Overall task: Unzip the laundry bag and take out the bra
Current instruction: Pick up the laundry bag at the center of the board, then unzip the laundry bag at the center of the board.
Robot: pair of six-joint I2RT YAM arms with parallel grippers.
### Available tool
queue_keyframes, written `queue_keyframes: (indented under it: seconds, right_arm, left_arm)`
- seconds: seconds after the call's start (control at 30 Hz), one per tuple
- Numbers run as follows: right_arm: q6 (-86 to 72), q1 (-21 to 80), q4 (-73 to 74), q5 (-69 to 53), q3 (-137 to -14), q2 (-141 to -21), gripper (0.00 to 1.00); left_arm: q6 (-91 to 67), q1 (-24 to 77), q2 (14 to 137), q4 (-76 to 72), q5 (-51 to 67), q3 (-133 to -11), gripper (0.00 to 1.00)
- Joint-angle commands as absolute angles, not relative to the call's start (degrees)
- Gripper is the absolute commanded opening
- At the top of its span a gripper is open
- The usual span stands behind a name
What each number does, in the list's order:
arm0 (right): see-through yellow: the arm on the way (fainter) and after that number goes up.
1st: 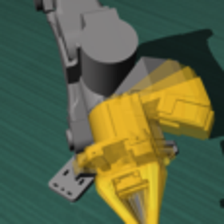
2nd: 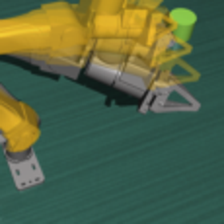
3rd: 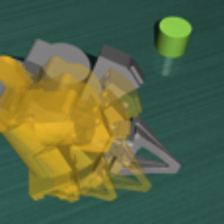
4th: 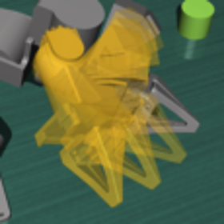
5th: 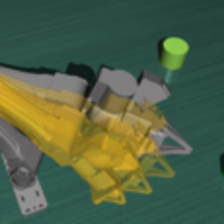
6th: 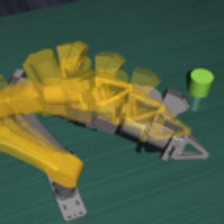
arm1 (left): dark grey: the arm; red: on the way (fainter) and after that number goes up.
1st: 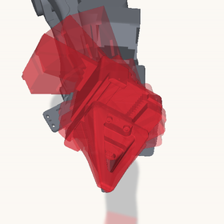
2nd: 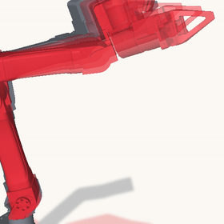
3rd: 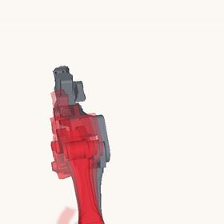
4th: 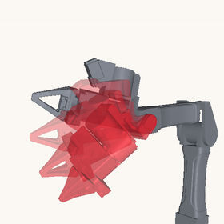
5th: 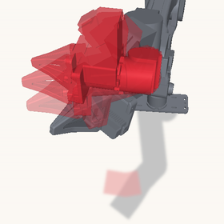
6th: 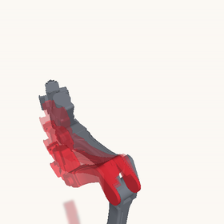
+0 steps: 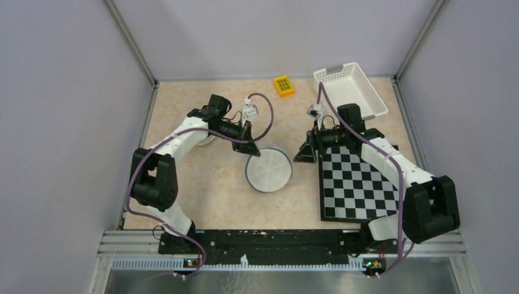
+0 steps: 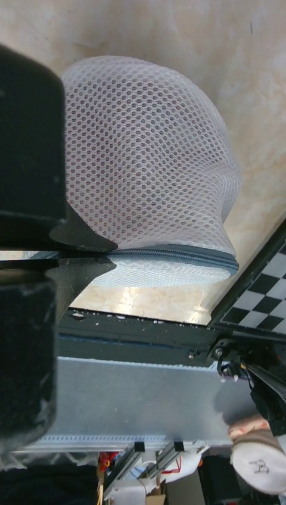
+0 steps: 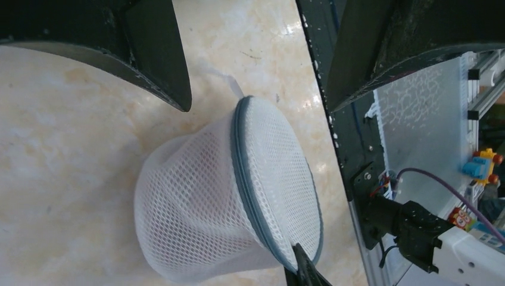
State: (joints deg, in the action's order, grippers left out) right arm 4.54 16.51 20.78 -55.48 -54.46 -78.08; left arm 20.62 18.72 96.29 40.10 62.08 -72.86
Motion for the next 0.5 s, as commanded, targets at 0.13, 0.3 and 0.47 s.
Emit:
queue_keyframes:
  seconds: [0.13,0.3,0.47]
  right_arm:
    - [5.4,25.4,14.2,-53.5,-54.6,-82.8,0.78]
    - [4.4,28.5,12.0,-53.2,-54.0,-84.5,0.66]
    - [0.6,28.8,9.3,-53.7,-53.7,-84.2,0.37]
  left_arm:
    - [26.9,19.5,96.7,45.5,71.2,-75.3,0.0]
    - [27.4,19.7,97.0,45.5,71.9,-74.3,0.0]
    - [25.9,19.7,97.4,43.7,70.4,-74.4,0.0]
